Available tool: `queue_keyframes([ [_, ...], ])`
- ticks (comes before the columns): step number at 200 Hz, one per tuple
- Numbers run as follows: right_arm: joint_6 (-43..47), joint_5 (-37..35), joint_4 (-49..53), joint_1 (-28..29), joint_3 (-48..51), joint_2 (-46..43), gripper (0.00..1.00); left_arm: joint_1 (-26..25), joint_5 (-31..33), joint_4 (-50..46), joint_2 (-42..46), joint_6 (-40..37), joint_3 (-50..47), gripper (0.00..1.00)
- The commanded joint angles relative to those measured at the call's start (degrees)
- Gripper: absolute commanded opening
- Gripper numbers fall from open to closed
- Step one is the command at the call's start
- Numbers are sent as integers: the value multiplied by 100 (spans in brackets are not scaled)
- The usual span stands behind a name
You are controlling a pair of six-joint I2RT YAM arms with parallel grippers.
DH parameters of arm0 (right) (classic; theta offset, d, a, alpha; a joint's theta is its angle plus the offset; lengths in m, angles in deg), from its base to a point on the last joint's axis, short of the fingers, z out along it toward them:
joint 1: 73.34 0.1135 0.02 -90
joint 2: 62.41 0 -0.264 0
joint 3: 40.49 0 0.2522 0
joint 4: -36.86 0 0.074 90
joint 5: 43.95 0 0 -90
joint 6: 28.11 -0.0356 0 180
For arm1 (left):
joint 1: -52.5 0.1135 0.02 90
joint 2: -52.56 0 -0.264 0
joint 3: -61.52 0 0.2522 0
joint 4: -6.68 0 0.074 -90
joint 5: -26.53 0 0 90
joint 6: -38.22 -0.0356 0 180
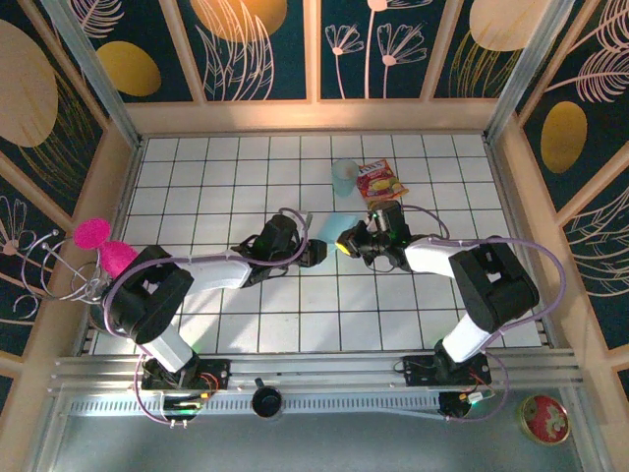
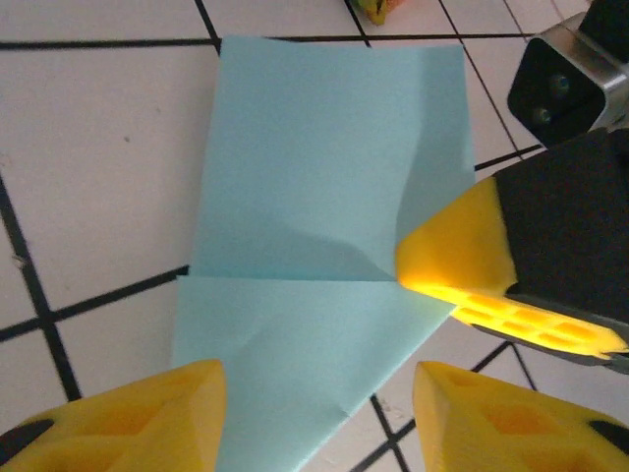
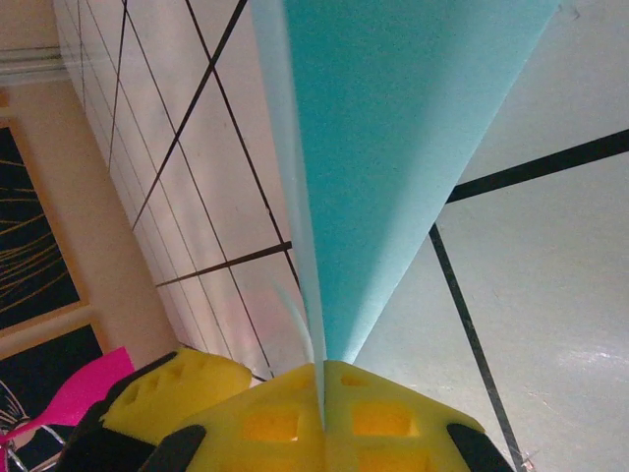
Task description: Fold a paper plane with a square sheet of paper (pick it up from the middle)
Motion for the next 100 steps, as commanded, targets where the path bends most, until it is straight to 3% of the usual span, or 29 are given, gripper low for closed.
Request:
queue_keyframes([
  [1,-123,184,170,-63,-200,-158,0,-150,471,-12,-49,-1295,174,55],
  [28,-138,218,239,-99,-266,-151,0,-342,983,111,-113,-2107,91,56],
  [53,-205,294,208,-115,-264,-122,0,-474,1081,335,-160,-2713,33,56],
  [100,-242,396,203,-144,-306,-68,0,-589,1332,647,-576,-3331,49,55],
])
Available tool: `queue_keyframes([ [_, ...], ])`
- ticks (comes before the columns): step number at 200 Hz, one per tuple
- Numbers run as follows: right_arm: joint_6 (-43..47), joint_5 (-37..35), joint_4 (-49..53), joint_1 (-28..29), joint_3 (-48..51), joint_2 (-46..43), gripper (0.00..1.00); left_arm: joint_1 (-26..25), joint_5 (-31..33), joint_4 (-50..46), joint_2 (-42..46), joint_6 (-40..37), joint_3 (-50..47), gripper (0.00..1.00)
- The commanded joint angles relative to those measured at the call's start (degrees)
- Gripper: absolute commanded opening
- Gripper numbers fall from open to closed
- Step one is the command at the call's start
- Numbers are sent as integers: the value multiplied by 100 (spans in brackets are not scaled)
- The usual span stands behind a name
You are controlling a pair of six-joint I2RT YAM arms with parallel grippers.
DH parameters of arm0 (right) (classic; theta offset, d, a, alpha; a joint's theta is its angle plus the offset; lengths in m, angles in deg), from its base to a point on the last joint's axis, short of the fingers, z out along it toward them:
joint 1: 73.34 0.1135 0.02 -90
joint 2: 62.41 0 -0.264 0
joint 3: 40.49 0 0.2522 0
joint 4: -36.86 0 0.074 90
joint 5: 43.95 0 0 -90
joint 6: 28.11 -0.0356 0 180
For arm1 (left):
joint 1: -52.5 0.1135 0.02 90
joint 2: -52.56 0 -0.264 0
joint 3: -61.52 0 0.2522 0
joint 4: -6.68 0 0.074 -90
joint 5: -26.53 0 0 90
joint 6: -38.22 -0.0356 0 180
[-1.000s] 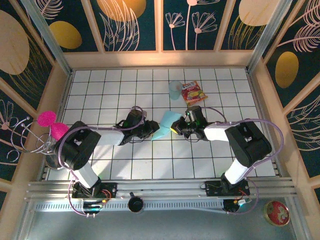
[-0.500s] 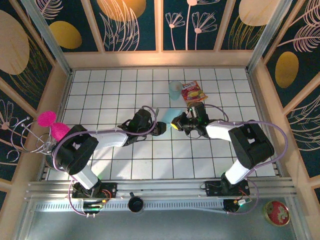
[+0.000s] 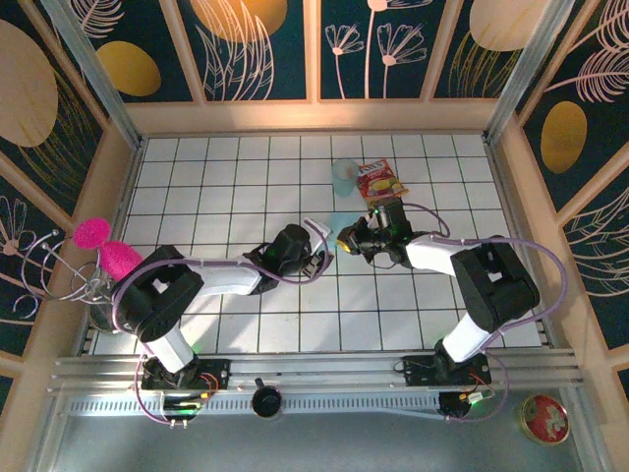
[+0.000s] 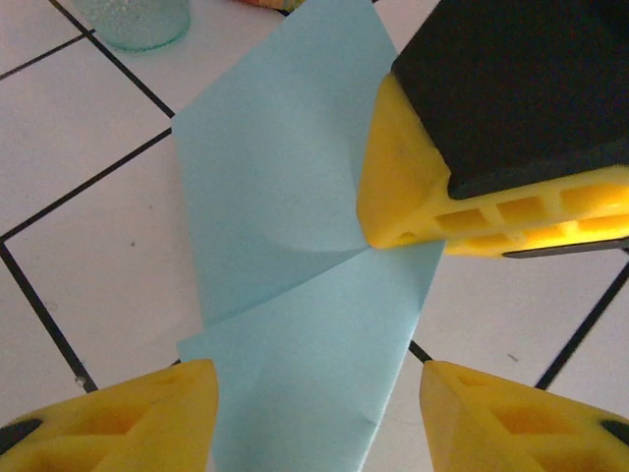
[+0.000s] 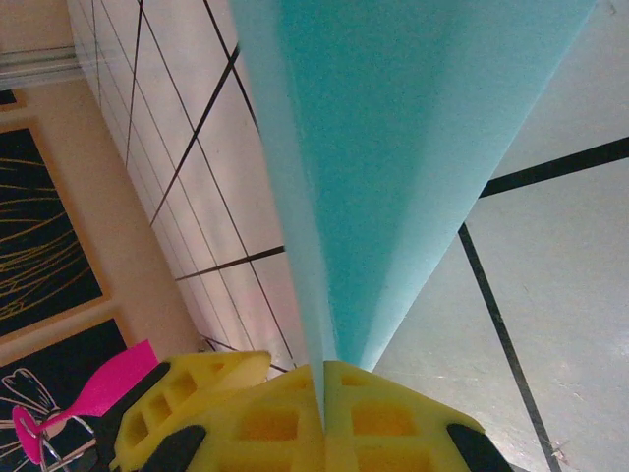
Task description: Fold a paper plane with a square sheet of paper (pick it up from the middle)
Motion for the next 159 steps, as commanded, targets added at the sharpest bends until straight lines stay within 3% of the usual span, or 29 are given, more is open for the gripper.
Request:
queue_keyframes([
  [1,-100,163,109,-56,-168,-67,0,-54,252,293,-268,-610,28,55],
  [47,-108,236,186,-73,-176,-9,0,-52,29,934,-355,-632,-130,45],
  [123,-62,273,313,-106,-207,7,3,-55,-50,1118,-643,-684,-191,33],
  [136,-11,247,390,-110,-237,5,8,-47,-107,1127,-652,-688,-191,30],
  [159,223,55,626,-161,-294,-128,32,-55,-208,1171,-694,-643,-218,25],
])
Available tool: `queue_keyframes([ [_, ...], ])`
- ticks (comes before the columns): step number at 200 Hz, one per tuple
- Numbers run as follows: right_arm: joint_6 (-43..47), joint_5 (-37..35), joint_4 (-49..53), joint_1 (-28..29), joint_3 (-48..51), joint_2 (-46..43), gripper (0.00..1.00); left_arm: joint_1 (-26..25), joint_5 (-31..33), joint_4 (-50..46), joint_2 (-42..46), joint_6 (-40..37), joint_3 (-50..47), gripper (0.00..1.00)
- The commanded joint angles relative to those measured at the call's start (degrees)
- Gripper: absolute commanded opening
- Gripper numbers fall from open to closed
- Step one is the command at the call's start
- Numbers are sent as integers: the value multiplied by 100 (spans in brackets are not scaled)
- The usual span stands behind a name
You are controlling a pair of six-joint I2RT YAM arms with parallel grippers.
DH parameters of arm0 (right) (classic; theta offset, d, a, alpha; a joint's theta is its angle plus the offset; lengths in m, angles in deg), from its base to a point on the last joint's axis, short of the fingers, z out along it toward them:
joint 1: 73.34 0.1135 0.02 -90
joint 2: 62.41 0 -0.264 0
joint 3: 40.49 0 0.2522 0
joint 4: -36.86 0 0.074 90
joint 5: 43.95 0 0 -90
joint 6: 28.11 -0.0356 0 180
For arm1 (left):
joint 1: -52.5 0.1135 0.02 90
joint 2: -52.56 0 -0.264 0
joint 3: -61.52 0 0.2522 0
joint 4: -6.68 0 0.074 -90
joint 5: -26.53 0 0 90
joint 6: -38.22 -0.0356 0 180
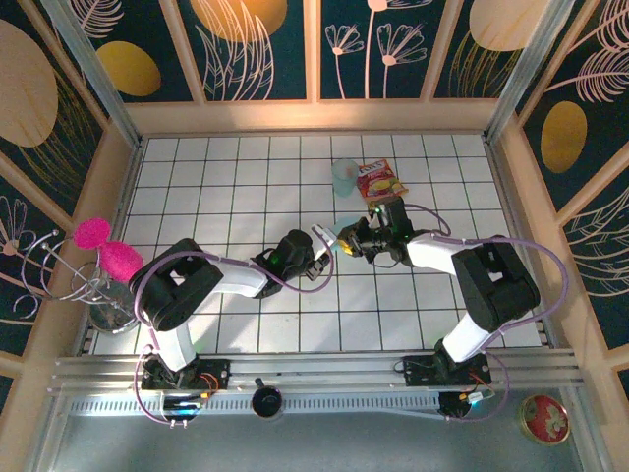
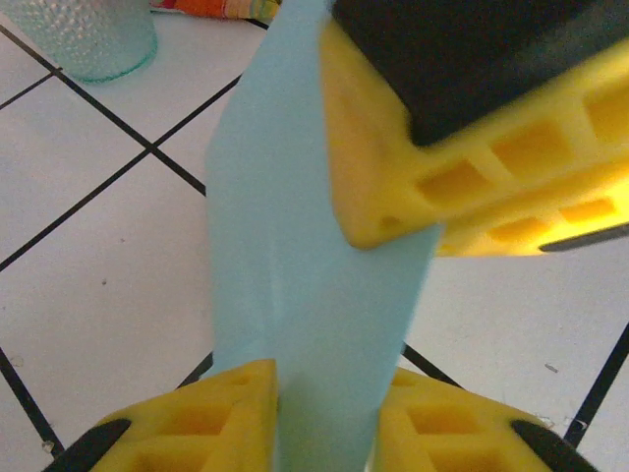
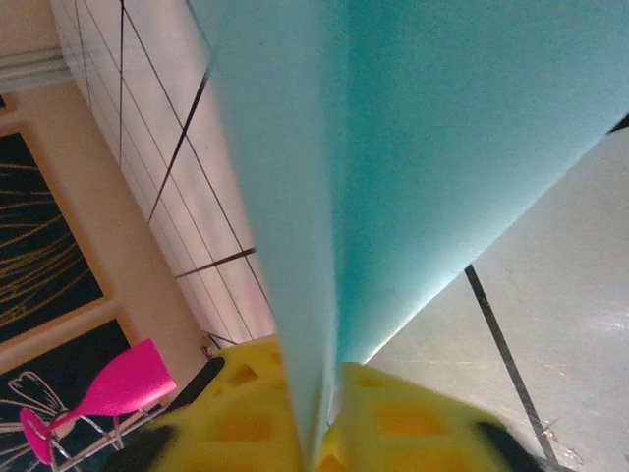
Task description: Fold a paper plane with a square sheet of paper (pick it up from the middle)
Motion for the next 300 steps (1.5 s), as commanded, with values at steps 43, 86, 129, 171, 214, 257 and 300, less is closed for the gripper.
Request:
queue_keyframes([
  [43,850,-679,915,-444,-190,-644,54,-8,-515,181,-295,187,-66,16],
  [86,1312,-1336,1424,-782,-142,-1015,57,-12,-1035,71,-419,477,68,7],
  [129,2092,-1649,1462,-850,-64,-1148,57,-14,-1522,-451,-605,899,455,0],
  [171,2778,-1757,1262,-846,211,-1215,59,59,-1936,-1052,-775,1724,927,0],
  [214,3107,-1676,956,-840,493,-1253,62,265,-2722,-1570,-1010,2520,1353,0],
  [257,3336,-1612,717,-742,671,-1138,64,455,-3093,-1967,-1161,2934,1737,0],
  [300,3493,-1764,806,-523,580,-941,65,606,-3496,-2086,-1303,3287,1928,0],
])
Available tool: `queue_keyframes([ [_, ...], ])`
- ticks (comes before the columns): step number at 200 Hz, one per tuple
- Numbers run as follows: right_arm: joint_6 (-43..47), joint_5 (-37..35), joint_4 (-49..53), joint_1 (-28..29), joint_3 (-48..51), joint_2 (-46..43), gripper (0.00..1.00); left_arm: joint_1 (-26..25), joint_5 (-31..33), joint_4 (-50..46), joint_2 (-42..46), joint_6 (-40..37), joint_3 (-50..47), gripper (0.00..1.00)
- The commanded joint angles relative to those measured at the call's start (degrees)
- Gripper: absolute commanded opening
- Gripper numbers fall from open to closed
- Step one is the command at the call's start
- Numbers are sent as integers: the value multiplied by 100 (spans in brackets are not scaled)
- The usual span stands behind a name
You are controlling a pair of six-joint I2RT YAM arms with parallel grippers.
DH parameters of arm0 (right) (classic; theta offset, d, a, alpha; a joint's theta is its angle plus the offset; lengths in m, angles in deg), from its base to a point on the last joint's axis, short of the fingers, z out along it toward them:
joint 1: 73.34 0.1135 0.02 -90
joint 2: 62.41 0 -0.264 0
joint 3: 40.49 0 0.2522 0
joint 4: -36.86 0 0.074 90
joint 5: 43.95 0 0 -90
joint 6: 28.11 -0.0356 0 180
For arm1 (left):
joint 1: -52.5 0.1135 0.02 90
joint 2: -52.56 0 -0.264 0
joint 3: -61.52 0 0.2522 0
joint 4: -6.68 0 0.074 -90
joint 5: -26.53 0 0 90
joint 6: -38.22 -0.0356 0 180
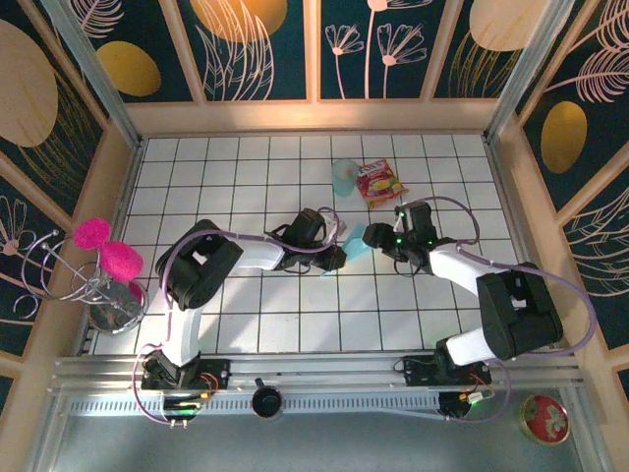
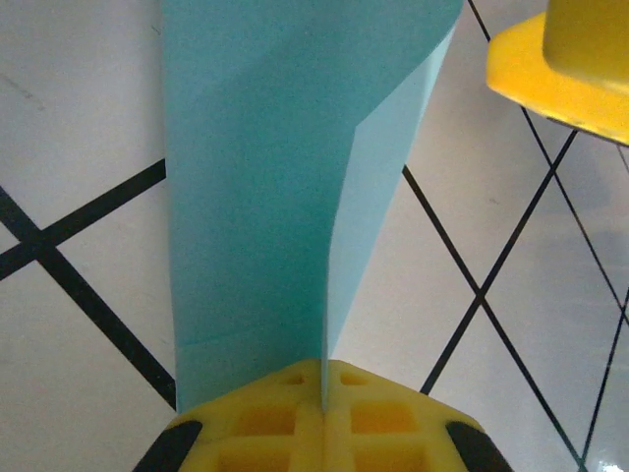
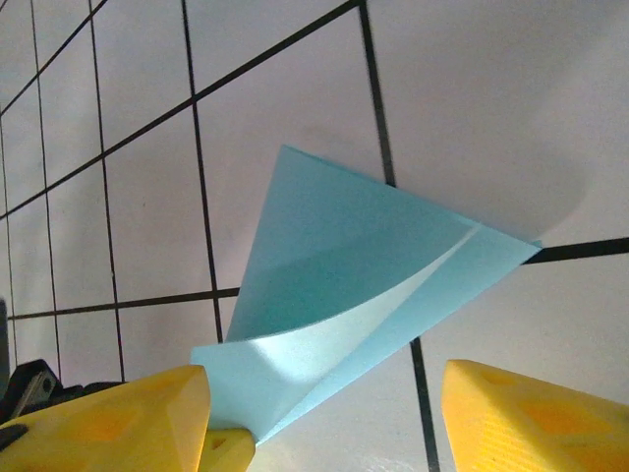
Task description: Fold a paper plane with a square sheet of paper (pick it up from the middle)
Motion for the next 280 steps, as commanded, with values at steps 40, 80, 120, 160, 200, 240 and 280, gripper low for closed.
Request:
queue_keyframes([
  [40,238,-192,8,228,-210,414,65,255,-818,-68,-246,742,186,0],
  [80,284,-195,165,281,-412,689,66,302,-1044,-17,-380,893,213,0],
  [120,320,-329,321,354,-548,884,66,356,-1131,7,-438,1030,248,0],
  [160,267,-673,651,426,-783,1220,64,356,-1133,18,-434,1074,224,0],
  [200,119,-1122,1113,570,-1070,1659,61,361,-962,-3,-220,1081,153,11],
  [240,-37,-1183,1256,642,-1191,1953,60,359,-696,70,253,1133,-121,22],
  [280,-93,-1144,1273,671,-1255,2042,59,363,-128,158,771,1171,-639,32],
])
